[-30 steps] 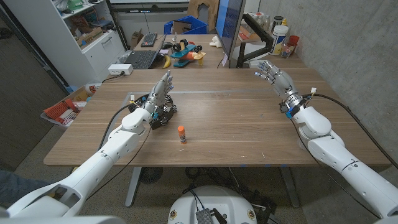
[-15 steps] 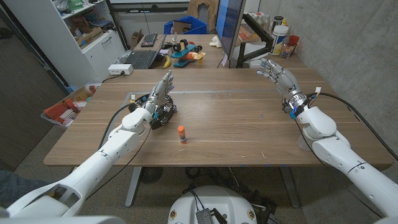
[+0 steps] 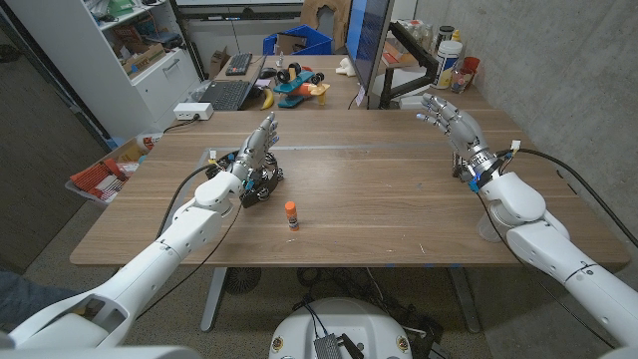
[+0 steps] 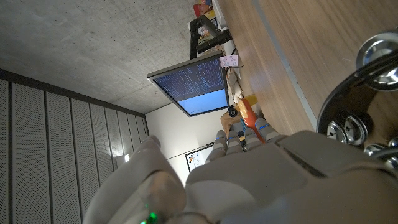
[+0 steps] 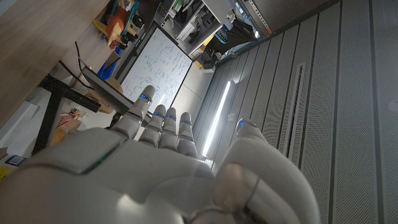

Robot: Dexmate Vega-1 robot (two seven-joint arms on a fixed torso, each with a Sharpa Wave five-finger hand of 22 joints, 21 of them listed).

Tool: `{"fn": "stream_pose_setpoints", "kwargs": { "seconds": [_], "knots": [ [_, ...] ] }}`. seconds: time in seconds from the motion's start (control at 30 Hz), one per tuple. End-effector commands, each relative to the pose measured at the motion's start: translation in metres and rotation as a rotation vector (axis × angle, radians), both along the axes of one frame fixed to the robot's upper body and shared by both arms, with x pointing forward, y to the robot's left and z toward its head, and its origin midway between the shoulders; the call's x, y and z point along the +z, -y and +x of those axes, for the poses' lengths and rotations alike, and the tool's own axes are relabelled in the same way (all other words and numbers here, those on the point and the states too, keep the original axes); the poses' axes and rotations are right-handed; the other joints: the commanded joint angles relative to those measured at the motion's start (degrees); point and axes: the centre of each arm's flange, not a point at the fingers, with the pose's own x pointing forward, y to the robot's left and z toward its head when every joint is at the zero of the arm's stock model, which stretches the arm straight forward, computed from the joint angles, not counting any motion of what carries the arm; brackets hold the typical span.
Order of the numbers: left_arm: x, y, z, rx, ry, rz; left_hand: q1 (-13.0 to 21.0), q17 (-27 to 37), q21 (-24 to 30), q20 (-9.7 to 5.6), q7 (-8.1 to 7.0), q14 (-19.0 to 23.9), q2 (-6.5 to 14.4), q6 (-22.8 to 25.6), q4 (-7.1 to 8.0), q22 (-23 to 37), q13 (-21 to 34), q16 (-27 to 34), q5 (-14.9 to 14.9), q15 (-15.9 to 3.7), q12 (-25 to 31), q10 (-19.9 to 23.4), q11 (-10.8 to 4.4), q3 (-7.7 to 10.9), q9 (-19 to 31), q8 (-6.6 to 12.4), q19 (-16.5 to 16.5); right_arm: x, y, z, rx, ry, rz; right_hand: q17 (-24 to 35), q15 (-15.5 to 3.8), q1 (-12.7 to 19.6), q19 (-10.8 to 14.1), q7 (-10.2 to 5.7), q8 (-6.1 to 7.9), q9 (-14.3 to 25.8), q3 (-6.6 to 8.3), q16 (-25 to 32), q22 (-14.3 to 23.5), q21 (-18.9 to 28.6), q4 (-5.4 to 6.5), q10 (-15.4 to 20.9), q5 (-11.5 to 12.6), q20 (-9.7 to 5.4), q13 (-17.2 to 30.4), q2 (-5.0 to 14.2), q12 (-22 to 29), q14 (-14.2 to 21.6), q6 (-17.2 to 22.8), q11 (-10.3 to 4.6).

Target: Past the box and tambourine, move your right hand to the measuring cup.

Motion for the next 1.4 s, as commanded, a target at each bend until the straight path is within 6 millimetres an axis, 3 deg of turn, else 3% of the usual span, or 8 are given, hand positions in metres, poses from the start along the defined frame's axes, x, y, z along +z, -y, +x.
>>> {"fn": "stream_pose_setpoints", "kwargs": {
  "seconds": [0.03,0.93,1.13,1.4],
  "knots": [
    [0.002,-0.002,0.003,-0.003,-0.001,-0.002,0.03,0.16,-0.4,0.25,0.1,-0.39,0.55,-0.35,-0.44,0.1,0.14,0.0,-0.12,-0.09,-0.12,-0.53,-0.18,0.12,0.31,-0.22,-3.02,-0.002,0.004,-0.009,-0.021,0.015,-0.014,0.03,0.19,-0.5,0.51,0.0,-0.08,0.18,0.13,0.16,0.07,-0.16,-0.29,0.28,0.4,-0.17,0.13,-0.07,-0.37,0.2,0.31,-0.05],
    [0.001,0.002,0.009,-0.014,-0.006,0.008,0.19,0.15,-1.32,0.44,0.0,-0.58,0.67,-0.6,-0.72,0.12,0.14,-0.05,-0.11,-0.01,-0.14,-0.71,-0.15,0.04,0.32,-0.17,-3.32,-0.01,0.023,-0.021,-0.077,0.046,-0.046,-0.43,0.1,-0.97,1.39,-0.59,-0.45,0.19,-0.42,0.24,0.08,-0.74,-0.55,0.5,0.42,0.17,0.15,-0.89,-0.66,0.68,0.0,-0.06],
    [-0.001,0.003,0.011,-0.012,-0.015,0.014,0.2,0.15,-1.47,0.49,0.03,-0.58,0.69,-0.57,-0.77,0.12,0.15,-0.05,-0.11,-0.03,-0.13,-0.71,-0.06,0.01,0.33,-0.14,-3.26,-0.012,0.028,-0.024,-0.087,0.051,-0.05,-0.57,-0.4,-1.19,1.96,-1.13,-0.36,0.21,-0.16,0.39,0.09,-1.08,-0.36,1.13,0.65,-0.03,0.17,0.01,-0.62,1.03,0.55,-1.26],
    [0.0,0.003,0.011,-0.007,-0.015,0.024,0.19,0.16,-1.69,0.58,0.03,-0.54,0.71,-0.47,-0.82,0.13,0.15,-0.02,-0.13,0.04,-0.06,-0.57,-0.03,-0.04,0.33,-0.08,-3.17,-0.011,0.034,-0.031,-0.107,0.064,-0.058,-0.68,-0.58,-1.36,2.15,-1.38,-0.34,0.22,-0.16,0.42,0.09,-1.33,-0.33,1.5,0.71,-0.08,0.17,0.17,-0.6,1.18,0.81,-1.63]
  ]
}}
